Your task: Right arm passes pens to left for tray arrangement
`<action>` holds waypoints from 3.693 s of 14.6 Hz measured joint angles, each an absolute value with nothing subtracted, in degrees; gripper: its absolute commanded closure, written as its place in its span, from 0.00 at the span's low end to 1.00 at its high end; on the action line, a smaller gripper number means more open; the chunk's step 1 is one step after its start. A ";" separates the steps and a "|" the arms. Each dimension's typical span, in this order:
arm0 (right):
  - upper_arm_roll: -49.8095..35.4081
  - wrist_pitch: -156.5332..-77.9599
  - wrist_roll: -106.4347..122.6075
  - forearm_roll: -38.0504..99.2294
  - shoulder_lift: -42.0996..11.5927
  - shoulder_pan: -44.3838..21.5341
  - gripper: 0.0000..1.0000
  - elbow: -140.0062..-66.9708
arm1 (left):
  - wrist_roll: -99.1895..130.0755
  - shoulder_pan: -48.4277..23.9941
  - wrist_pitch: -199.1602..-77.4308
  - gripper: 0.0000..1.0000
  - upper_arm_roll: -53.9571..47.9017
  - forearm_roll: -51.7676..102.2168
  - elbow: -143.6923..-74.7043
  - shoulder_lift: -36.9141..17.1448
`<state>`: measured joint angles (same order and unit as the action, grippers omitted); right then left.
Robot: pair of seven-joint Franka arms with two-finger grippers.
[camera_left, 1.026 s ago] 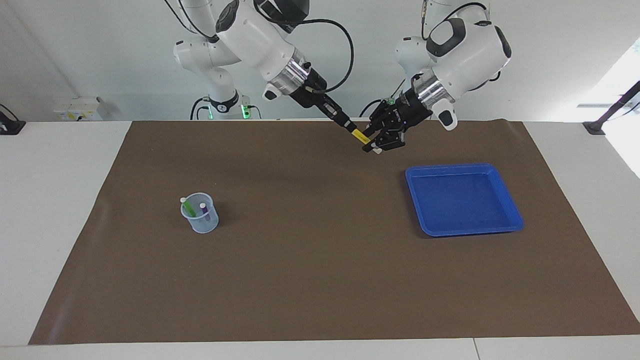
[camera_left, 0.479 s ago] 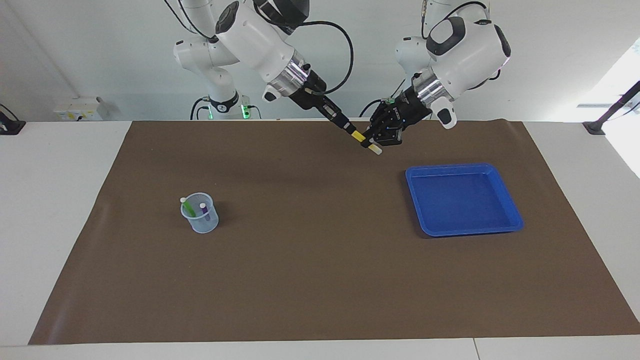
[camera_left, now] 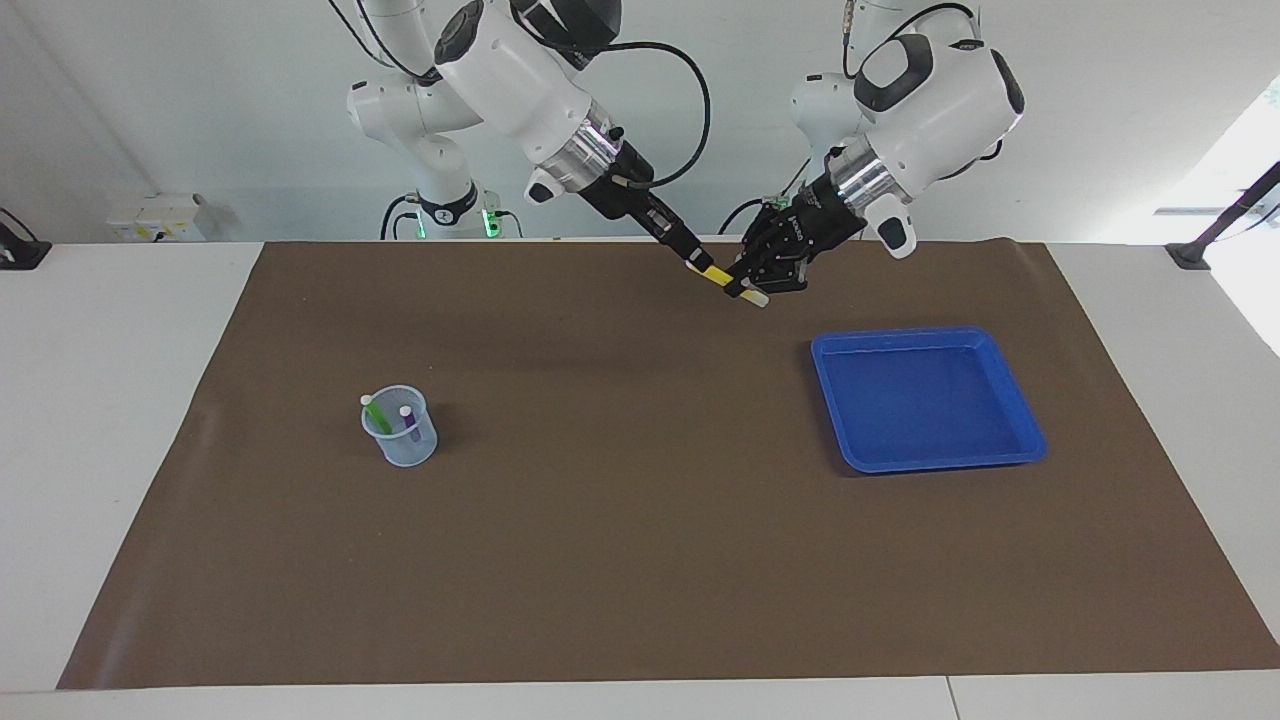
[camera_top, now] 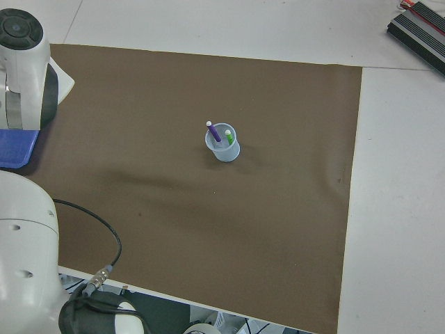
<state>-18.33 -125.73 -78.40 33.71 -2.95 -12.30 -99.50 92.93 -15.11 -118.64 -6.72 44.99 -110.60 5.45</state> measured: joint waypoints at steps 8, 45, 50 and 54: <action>-18.03 -117.05 -66.66 17.75 -2.15 -6.49 0.00 -99.44 | 70.26 -8.06 -114.90 1.00 -6.40 42.45 -110.87 5.44; -2.25 -91.68 -5.62 0.49 2.30 0.35 0.00 -93.83 | 4.78 -0.42 -119.84 0.00 -6.85 1.44 -113.86 -14.93; -1.61 -87.65 -4.75 0.49 5.14 0.19 0.00 -93.77 | 4.78 -0.38 -120.31 0.00 -6.75 1.44 -113.86 -14.93; 1.30 -87.37 -4.75 0.49 5.22 -2.83 0.00 -93.90 | 4.78 -0.36 -120.55 0.00 -6.70 1.44 -113.86 -14.93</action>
<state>1.30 -87.37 -4.75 0.49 5.22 -2.83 -93.90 4.78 -0.36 -120.55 -6.70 1.44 -113.86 -14.93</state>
